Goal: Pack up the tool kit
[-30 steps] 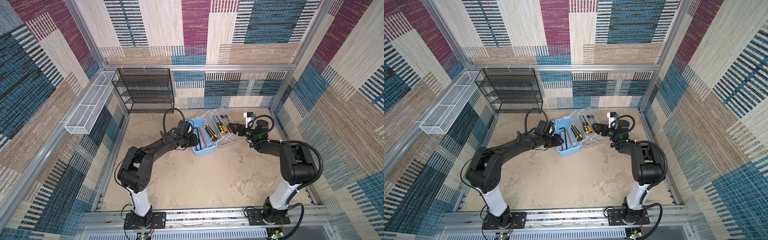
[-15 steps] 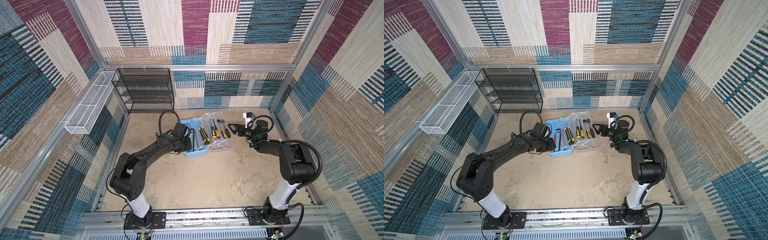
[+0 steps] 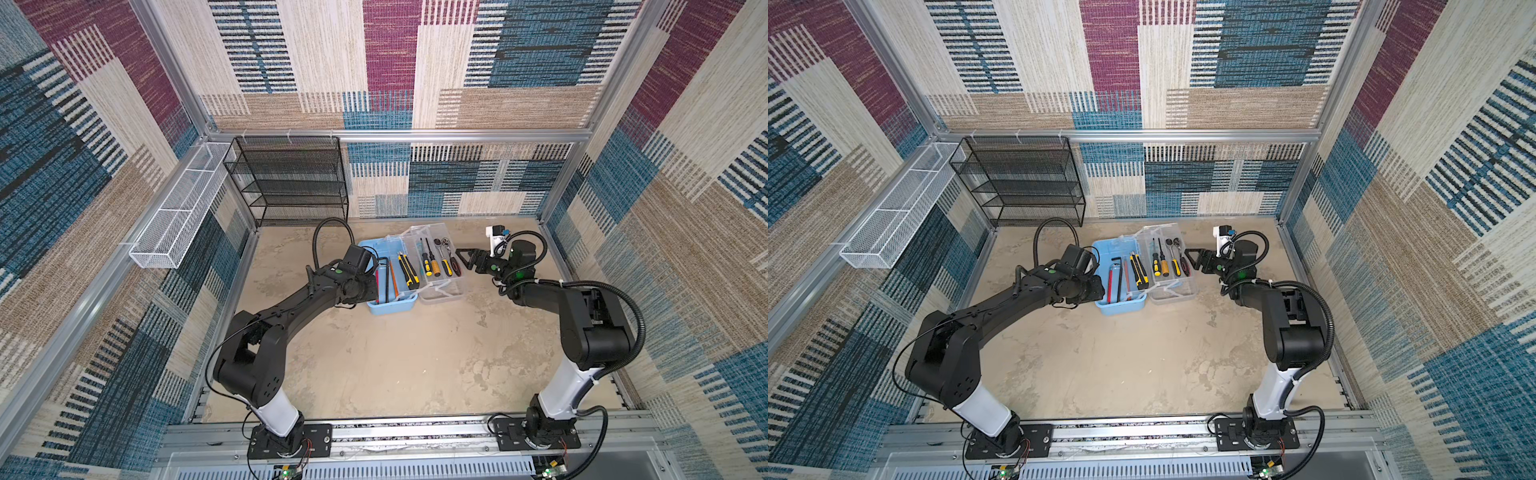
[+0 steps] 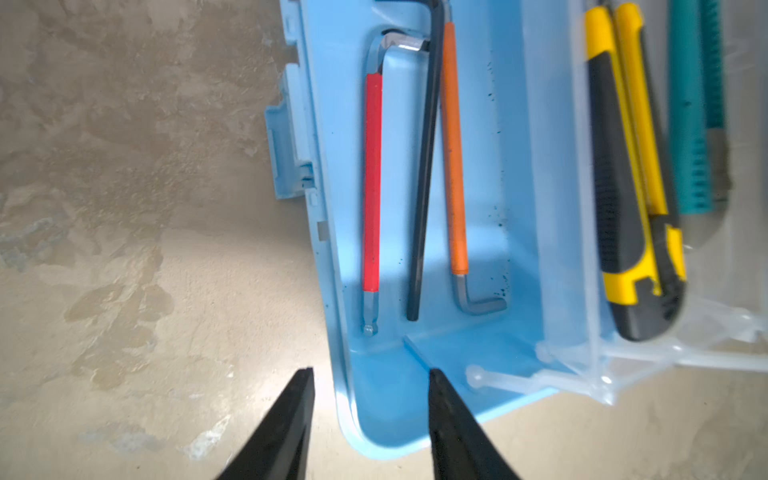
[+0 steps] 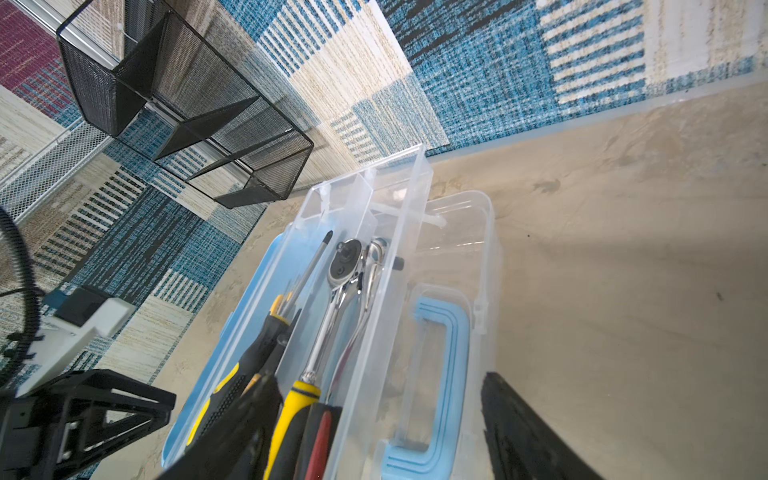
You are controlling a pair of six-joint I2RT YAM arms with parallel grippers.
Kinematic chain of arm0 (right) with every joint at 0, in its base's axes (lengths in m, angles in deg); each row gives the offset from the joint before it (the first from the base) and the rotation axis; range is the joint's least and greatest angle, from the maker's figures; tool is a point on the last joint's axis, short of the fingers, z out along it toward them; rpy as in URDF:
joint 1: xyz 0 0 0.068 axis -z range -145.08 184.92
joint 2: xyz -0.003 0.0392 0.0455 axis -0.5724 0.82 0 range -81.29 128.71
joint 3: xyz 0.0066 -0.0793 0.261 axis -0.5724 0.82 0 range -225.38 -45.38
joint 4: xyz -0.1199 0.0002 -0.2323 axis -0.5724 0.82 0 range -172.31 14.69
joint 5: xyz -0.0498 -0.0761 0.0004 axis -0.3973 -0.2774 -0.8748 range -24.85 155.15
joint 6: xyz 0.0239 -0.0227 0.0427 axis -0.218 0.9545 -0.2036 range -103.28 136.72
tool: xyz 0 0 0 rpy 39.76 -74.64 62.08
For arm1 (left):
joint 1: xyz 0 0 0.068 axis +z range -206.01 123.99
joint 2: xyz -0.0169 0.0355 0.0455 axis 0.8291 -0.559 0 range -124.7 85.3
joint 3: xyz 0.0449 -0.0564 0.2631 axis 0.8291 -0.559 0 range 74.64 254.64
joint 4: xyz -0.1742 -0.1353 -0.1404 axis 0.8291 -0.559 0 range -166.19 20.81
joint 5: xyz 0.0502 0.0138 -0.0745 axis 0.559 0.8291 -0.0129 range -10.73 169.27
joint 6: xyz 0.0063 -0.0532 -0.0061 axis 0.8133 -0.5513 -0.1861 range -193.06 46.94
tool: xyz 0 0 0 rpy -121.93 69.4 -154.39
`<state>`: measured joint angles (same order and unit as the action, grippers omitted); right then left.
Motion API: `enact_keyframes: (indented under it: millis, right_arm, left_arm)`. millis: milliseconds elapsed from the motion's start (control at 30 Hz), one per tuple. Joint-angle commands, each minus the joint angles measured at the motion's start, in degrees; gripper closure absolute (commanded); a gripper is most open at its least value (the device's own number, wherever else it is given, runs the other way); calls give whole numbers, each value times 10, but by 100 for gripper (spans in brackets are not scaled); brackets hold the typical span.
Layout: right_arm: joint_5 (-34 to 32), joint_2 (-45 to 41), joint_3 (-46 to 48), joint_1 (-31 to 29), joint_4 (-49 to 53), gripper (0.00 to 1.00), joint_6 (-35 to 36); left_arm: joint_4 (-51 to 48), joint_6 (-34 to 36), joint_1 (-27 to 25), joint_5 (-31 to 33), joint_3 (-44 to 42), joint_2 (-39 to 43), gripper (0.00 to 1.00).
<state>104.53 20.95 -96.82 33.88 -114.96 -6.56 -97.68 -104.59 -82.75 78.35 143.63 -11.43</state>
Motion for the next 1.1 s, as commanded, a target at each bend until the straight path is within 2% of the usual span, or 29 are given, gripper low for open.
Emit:
enact_keyframes:
  millis: [0,200,633,933,1067]
  right_arm:
    - [2,-8,2,0,-7,21,-3]
    - [15,-13,7,0,-9,21,-1]
    - [39,6,-11,-12,-1,23,-3]
    - [31,11,-25,-27,26,26,-1]
    - [-3,-9,-14,-29,48,27,-2]
  left_arm:
    - [-19,18,4,1,15,-32,52]
    - [-14,20,5,-24,38,-78,60]
    - [-9,19,-30,-34,12,-56,85]
    - [-4,-5,-51,-46,0,-44,85]
    - [-4,-23,-55,-47,-5,-41,83]
